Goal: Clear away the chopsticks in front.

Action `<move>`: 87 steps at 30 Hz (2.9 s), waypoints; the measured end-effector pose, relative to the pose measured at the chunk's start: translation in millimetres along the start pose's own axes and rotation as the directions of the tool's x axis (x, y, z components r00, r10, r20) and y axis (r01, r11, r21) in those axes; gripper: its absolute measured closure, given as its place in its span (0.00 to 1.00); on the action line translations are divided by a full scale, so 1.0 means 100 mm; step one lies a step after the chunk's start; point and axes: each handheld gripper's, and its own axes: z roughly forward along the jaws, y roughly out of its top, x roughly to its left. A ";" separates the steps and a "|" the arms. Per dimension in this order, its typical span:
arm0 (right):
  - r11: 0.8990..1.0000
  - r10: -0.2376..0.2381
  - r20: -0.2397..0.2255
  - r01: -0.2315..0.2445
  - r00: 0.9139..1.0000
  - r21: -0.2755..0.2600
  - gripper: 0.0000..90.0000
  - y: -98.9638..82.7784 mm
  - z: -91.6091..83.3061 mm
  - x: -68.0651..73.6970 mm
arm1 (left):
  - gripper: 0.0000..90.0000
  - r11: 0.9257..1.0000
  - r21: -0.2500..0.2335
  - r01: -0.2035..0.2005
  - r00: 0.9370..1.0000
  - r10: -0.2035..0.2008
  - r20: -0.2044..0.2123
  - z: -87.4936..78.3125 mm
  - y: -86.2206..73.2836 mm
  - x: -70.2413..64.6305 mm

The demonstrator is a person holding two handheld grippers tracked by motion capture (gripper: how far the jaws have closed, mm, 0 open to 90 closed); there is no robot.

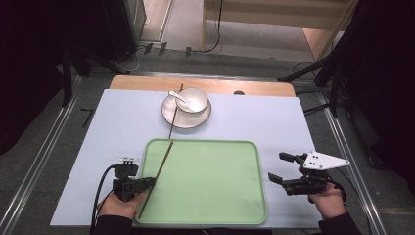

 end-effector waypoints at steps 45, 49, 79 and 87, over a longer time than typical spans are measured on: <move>1.000 0.015 0.015 -0.015 1.000 0.002 0.20 -0.02 -0.02 -0.02 | 0.37 0.961 -0.117 -0.251 0.943 0.270 0.192 -0.03 1.40 0.10; 1.000 0.013 0.014 -0.013 1.000 0.006 0.20 -0.02 -0.02 -0.01 | 0.35 0.957 -0.130 -0.258 0.942 0.279 0.188 0.03 1.55 0.11; 1.000 0.022 0.018 -0.022 1.000 -0.003 0.20 -0.04 -0.07 -0.02 | 0.52 0.961 -0.102 -0.255 0.961 0.264 0.078 0.69 2.15 0.09; 1.000 0.021 0.016 -0.021 1.000 -0.009 0.20 -0.04 -0.07 -0.02 | 0.63 0.967 -0.066 -0.244 0.968 0.248 0.045 0.82 2.19 0.07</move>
